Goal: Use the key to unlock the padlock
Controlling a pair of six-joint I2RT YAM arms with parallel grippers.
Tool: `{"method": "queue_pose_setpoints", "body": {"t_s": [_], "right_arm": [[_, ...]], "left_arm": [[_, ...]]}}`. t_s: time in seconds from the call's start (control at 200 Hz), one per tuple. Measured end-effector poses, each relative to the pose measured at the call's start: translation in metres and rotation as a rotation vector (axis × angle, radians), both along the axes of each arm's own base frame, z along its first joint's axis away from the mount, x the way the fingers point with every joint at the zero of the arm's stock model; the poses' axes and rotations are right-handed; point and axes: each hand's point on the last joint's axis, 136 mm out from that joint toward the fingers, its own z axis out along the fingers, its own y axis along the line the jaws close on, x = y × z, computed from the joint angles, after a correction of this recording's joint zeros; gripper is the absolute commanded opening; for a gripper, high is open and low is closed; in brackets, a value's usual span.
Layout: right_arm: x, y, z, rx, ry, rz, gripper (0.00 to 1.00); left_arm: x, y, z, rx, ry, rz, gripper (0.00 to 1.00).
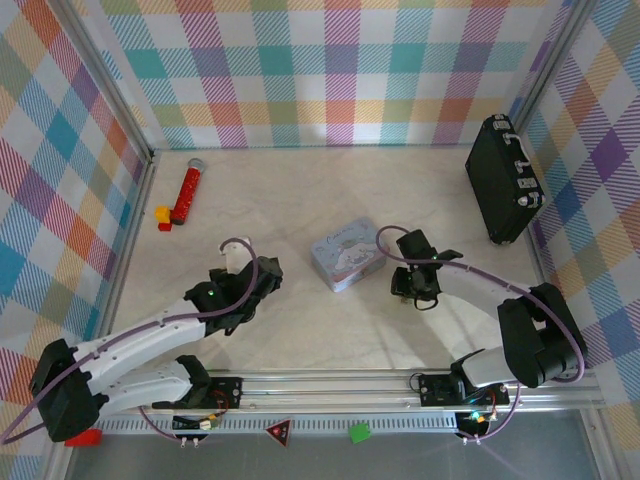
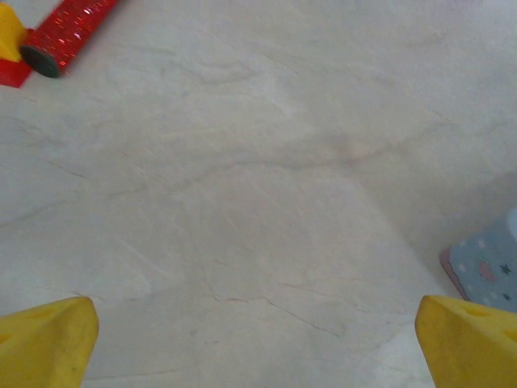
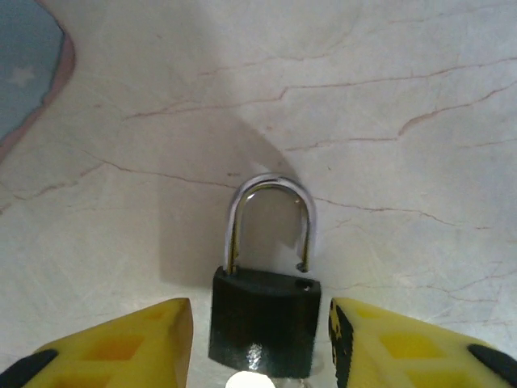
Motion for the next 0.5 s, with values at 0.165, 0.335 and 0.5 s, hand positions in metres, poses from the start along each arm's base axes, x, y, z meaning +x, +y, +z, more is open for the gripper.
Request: {"method": "queue_pose_setpoints", "body": {"t_s": [0.165, 0.335, 0.5], "right_arm": [[0.004, -0.004, 0.011, -0.024, -0.037, 0.022, 0.59], [0.021, -0.009, 0.073, -0.003, -0.285, 0.046, 0.76], [0.051, -0.028, 0.119, -0.111, -0.569, 0.039, 0.98]], "left_arm": [[0.001, 0.013, 0.008, 0.048, -0.038, 0.019, 1.00], [0.001, 0.026, 0.032, 0.097, -0.139, 0.030, 1.00], [0.017, 0.052, 0.048, 0.223, -0.250, 0.126, 1.00]]}}
